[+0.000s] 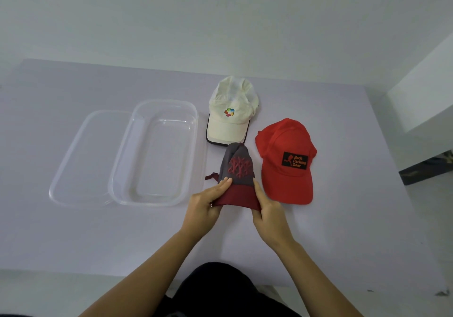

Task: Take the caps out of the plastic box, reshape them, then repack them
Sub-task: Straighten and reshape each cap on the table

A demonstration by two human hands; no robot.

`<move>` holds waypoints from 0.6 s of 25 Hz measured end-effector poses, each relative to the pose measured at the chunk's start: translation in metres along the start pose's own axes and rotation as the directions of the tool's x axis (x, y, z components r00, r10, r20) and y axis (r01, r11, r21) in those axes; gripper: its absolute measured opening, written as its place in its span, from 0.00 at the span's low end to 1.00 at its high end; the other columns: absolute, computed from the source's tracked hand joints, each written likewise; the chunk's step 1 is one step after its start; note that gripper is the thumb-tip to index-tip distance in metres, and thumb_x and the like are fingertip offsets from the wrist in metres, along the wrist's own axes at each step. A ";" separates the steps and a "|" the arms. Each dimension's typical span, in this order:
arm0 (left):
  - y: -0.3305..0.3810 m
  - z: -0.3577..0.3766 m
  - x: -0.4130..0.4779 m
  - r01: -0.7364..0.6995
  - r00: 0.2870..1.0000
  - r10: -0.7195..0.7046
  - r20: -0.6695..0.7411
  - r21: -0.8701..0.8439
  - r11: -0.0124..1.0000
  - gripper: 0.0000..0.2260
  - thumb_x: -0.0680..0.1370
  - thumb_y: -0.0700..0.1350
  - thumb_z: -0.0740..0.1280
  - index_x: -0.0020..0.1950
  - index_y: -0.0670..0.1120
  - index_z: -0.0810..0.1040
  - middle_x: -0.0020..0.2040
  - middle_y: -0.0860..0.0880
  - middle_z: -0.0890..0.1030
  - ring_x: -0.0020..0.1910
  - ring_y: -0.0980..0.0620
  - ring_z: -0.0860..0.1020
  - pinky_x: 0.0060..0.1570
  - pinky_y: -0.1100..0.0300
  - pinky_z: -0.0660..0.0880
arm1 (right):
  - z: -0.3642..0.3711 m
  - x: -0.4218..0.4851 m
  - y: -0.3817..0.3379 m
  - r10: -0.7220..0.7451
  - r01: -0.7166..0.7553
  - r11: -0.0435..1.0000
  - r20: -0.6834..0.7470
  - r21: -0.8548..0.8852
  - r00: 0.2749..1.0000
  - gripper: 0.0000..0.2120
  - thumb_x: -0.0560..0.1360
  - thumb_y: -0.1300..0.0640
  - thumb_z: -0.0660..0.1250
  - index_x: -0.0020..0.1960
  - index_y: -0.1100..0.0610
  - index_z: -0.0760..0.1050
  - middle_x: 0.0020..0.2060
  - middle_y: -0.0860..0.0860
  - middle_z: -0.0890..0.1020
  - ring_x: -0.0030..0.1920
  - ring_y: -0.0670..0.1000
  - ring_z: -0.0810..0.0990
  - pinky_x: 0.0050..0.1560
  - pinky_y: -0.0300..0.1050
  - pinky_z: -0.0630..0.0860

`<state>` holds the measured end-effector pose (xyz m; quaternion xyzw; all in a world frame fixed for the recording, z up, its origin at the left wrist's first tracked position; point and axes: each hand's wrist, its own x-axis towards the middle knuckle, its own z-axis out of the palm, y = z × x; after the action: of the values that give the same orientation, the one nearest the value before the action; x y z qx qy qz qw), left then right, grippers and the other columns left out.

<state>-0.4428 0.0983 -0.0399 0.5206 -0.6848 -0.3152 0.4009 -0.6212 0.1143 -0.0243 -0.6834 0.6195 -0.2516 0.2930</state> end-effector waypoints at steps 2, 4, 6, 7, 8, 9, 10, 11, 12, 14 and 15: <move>0.003 0.001 -0.001 -0.006 1.000 0.005 0.010 0.119 0.993 0.30 0.70 0.28 0.67 0.69 0.47 0.69 0.64 0.46 0.76 0.63 0.47 0.76 0.63 0.62 0.70 | -0.001 0.002 0.001 -0.009 0.010 0.996 0.014 -0.092 1.000 0.32 0.75 0.67 0.62 0.75 0.57 0.54 0.49 0.62 0.82 0.44 0.61 0.80 0.47 0.55 0.78; 0.011 0.004 -0.001 0.088 0.995 -0.096 0.033 0.176 0.980 0.30 0.74 0.28 0.63 0.74 0.45 0.62 0.71 0.44 0.69 0.69 0.44 0.71 0.63 0.69 0.64 | -0.001 0.003 0.002 -0.029 0.027 0.996 -0.022 -0.084 0.999 0.32 0.75 0.68 0.61 0.75 0.56 0.54 0.61 0.61 0.78 0.56 0.61 0.79 0.56 0.54 0.77; 0.015 0.006 0.000 0.185 0.976 -0.197 0.089 0.125 0.975 0.31 0.76 0.30 0.60 0.75 0.47 0.53 0.76 0.46 0.60 0.74 0.46 0.63 0.64 0.71 0.60 | 0.000 0.001 0.001 -0.052 0.052 0.999 -0.033 0.000 0.998 0.33 0.76 0.68 0.61 0.75 0.54 0.51 0.71 0.58 0.68 0.68 0.56 0.71 0.67 0.49 0.70; 0.015 0.006 0.000 0.205 0.970 -0.211 0.118 0.060 0.977 0.31 0.77 0.30 0.59 0.75 0.50 0.52 0.76 0.46 0.59 0.75 0.48 0.61 0.66 0.71 0.60 | 0.000 0.000 0.001 -0.068 0.069 0.997 -0.022 0.045 0.997 0.33 0.77 0.68 0.60 0.75 0.52 0.48 0.72 0.56 0.66 0.70 0.54 0.69 0.69 0.46 0.67; 0.015 0.005 0.001 0.224 0.966 -0.217 0.143 -0.030 0.974 0.31 0.78 0.31 0.59 0.74 0.54 0.55 0.76 0.46 0.61 0.75 0.49 0.61 0.68 0.70 0.60 | 0.000 -0.002 0.000 -0.078 0.079 0.993 -0.009 0.090 0.997 0.33 0.77 0.66 0.59 0.75 0.51 0.46 0.71 0.54 0.67 0.69 0.52 0.69 0.69 0.40 0.66; 0.016 0.003 0.002 0.249 0.961 -0.225 0.164 -0.145 0.958 0.30 0.78 0.31 0.59 0.73 0.58 0.59 0.75 0.47 0.64 0.74 0.51 0.63 0.69 0.67 0.62 | 0.000 -0.003 -0.002 -0.079 0.078 0.989 0.002 0.129 0.997 0.33 0.77 0.65 0.58 0.74 0.50 0.45 0.70 0.51 0.68 0.66 0.50 0.71 0.67 0.34 0.65; 0.018 0.002 0.003 0.283 0.953 -0.240 0.184 -0.265 0.922 0.29 0.79 0.32 0.59 0.70 0.61 0.63 0.73 0.47 0.67 0.72 0.53 0.66 0.69 0.64 0.64 | 0.000 -0.003 -0.003 -0.075 0.073 0.984 0.007 0.161 0.997 0.33 0.77 0.64 0.58 0.74 0.50 0.45 0.67 0.48 0.69 0.63 0.48 0.73 0.65 0.29 0.65; 0.021 0.001 0.002 0.311 0.946 -0.253 0.201 -0.353 0.882 0.27 0.79 0.31 0.59 0.68 0.61 0.66 0.72 0.47 0.69 0.71 0.55 0.68 0.68 0.64 0.66 | -0.001 -0.004 -0.005 -0.072 0.069 0.980 0.011 0.186 0.997 0.32 0.76 0.63 0.57 0.74 0.50 0.45 0.65 0.47 0.70 0.61 0.47 0.74 0.63 0.26 0.65; 0.023 0.000 0.002 0.323 0.943 -0.259 0.209 -0.393 0.861 0.27 0.79 0.31 0.59 0.67 0.61 0.68 0.71 0.49 0.69 0.70 0.57 0.69 0.66 0.66 0.67 | -0.001 -0.004 -0.006 -0.076 0.071 0.977 0.018 0.199 0.997 0.32 0.76 0.62 0.57 0.74 0.50 0.45 0.64 0.46 0.70 0.60 0.46 0.74 0.63 0.26 0.65; 0.022 -0.003 0.000 0.298 0.951 -0.245 0.187 -0.353 0.887 0.30 0.78 0.29 0.59 0.66 0.64 0.68 0.71 0.52 0.68 0.72 0.54 0.66 0.67 0.67 0.66 | -0.003 -0.003 -0.004 -0.089 0.084 0.985 0.025 0.148 0.996 0.33 0.76 0.64 0.59 0.75 0.51 0.48 0.67 0.48 0.70 0.63 0.49 0.73 0.65 0.32 0.67; 0.019 -0.004 -0.001 0.250 0.963 -0.213 0.163 -0.264 0.931 0.33 0.77 0.28 0.59 0.65 0.67 0.67 0.72 0.53 0.66 0.73 0.51 0.64 0.69 0.66 0.64 | -0.004 -0.002 -0.003 -0.083 0.081 0.993 0.018 0.090 0.996 0.33 0.76 0.65 0.61 0.75 0.51 0.50 0.69 0.51 0.69 0.66 0.51 0.72 0.66 0.39 0.69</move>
<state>-0.4484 0.1040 -0.0219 0.5132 -0.5915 -0.4885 0.3850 -0.6221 0.1159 -0.0200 -0.6974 0.5757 -0.2832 0.3193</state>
